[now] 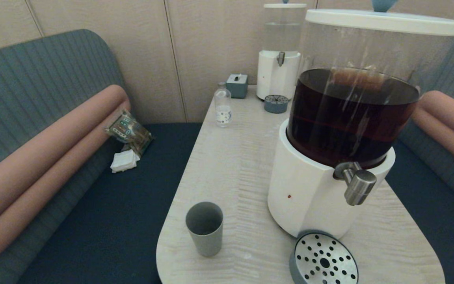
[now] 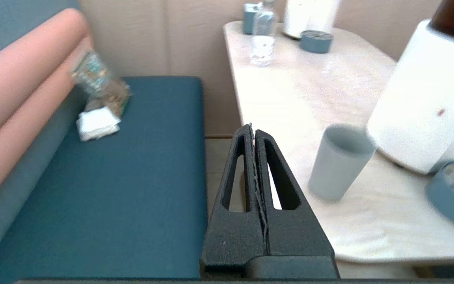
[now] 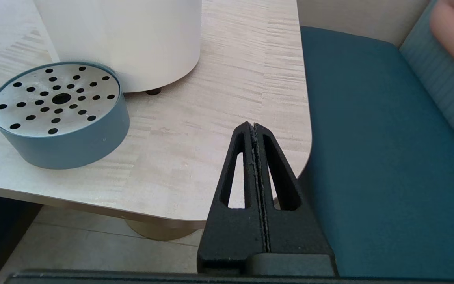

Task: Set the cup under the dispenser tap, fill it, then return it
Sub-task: Pick up the cup

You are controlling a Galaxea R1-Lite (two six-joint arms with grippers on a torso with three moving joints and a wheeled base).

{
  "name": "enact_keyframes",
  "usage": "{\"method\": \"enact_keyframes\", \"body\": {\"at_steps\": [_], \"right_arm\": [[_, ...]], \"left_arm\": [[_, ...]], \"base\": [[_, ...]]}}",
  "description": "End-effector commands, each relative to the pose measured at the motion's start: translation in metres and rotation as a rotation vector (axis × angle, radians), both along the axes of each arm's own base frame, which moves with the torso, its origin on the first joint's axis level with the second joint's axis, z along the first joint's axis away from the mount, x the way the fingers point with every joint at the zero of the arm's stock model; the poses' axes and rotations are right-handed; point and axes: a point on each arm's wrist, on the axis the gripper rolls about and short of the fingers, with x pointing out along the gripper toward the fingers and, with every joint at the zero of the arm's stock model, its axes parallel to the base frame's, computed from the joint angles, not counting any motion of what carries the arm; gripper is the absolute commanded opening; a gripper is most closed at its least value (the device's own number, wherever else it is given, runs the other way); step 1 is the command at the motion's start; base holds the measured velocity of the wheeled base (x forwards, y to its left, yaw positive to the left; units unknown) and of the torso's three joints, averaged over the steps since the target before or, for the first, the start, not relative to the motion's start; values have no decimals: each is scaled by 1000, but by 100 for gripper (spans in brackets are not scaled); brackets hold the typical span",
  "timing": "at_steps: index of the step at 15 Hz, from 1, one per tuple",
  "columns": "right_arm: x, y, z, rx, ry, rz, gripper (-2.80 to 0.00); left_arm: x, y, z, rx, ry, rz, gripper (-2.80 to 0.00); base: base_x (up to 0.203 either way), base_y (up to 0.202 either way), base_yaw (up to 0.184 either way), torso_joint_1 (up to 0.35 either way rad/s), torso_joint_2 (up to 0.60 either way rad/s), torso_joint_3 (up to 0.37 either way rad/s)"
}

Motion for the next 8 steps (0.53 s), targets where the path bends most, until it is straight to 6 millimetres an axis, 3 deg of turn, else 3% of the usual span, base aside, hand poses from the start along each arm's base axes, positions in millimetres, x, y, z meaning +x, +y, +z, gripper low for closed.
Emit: {"method": "enact_keyframes", "body": {"at_steps": [1, 2, 3, 8], "right_arm": [[0, 0, -3, 0, 5, 1, -280], [0, 0, -3, 1, 6, 1, -280], [0, 0, -3, 1, 6, 1, -280], [0, 0, -3, 2, 5, 0, -280]], "left_arm": [[38, -1, 18, 3, 104, -28, -280], [55, -2, 21, 6, 125, -59, -280], [72, -3, 22, 9, 151, -90, 0], [141, -9, 28, -166, 244, -280, 0]], "base": [[0, 0, 0, 0, 0, 0], [0, 0, 0, 0, 0, 0], [0, 0, 0, 0, 0, 0], [0, 0, 0, 0, 0, 0]]}}
